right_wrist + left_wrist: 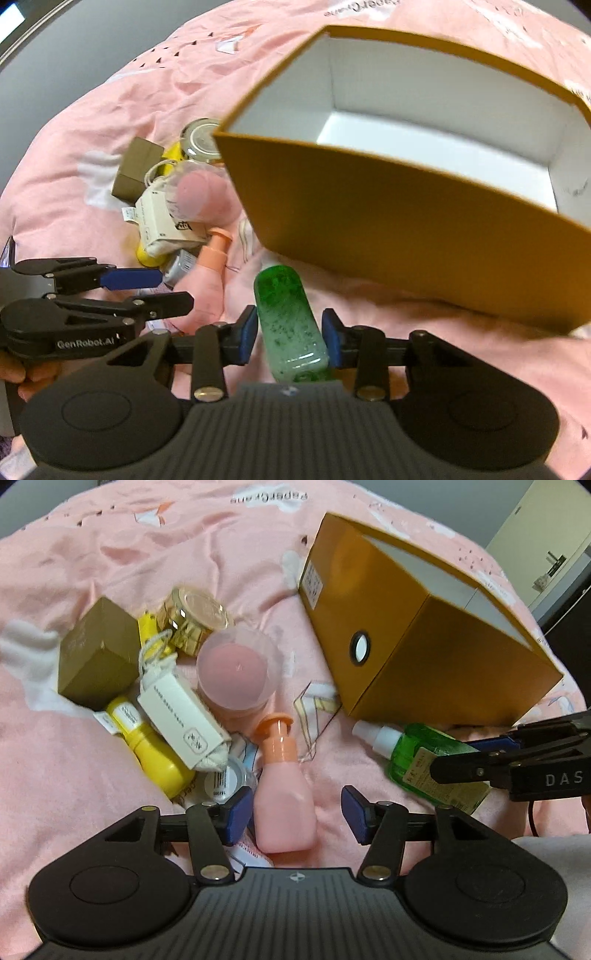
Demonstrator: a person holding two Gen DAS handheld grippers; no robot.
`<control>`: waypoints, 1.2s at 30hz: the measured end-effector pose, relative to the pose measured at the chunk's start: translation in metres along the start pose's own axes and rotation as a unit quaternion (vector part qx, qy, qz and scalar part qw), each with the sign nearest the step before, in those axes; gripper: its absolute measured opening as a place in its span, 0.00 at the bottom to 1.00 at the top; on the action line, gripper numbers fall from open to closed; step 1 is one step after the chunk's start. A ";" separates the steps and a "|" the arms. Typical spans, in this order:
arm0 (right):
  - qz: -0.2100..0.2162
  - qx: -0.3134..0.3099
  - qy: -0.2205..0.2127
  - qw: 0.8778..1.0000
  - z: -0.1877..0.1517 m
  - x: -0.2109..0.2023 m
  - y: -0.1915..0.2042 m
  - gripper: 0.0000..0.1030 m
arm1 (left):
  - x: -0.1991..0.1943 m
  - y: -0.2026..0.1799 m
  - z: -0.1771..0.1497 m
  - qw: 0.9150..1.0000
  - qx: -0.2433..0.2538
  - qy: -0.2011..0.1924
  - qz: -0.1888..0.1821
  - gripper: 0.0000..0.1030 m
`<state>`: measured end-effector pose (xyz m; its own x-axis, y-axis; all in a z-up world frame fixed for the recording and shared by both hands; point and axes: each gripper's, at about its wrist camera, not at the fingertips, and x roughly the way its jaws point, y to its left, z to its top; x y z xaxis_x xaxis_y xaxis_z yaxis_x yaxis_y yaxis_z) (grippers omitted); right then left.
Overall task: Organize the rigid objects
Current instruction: 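Grasp the green soap bottle with the right tool while the left tool grasps the pink pump bottle, then carry both bottles over the orange box with both tools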
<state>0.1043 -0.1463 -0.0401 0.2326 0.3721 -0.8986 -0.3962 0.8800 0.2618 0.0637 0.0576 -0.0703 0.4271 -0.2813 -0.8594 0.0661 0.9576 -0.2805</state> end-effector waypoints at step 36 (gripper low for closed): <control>0.064 -0.070 -0.033 0.995 0.001 -0.036 0.014 0.29 | -0.029 -0.022 0.000 0.997 -0.022 -0.058 0.035 0.46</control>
<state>0.0911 -0.1470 -0.0040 0.2271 0.5013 -0.8350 -0.5458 0.7756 0.3172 0.0499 0.0442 -0.0393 0.5304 -0.2031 -0.8231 -0.0050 0.9701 -0.2426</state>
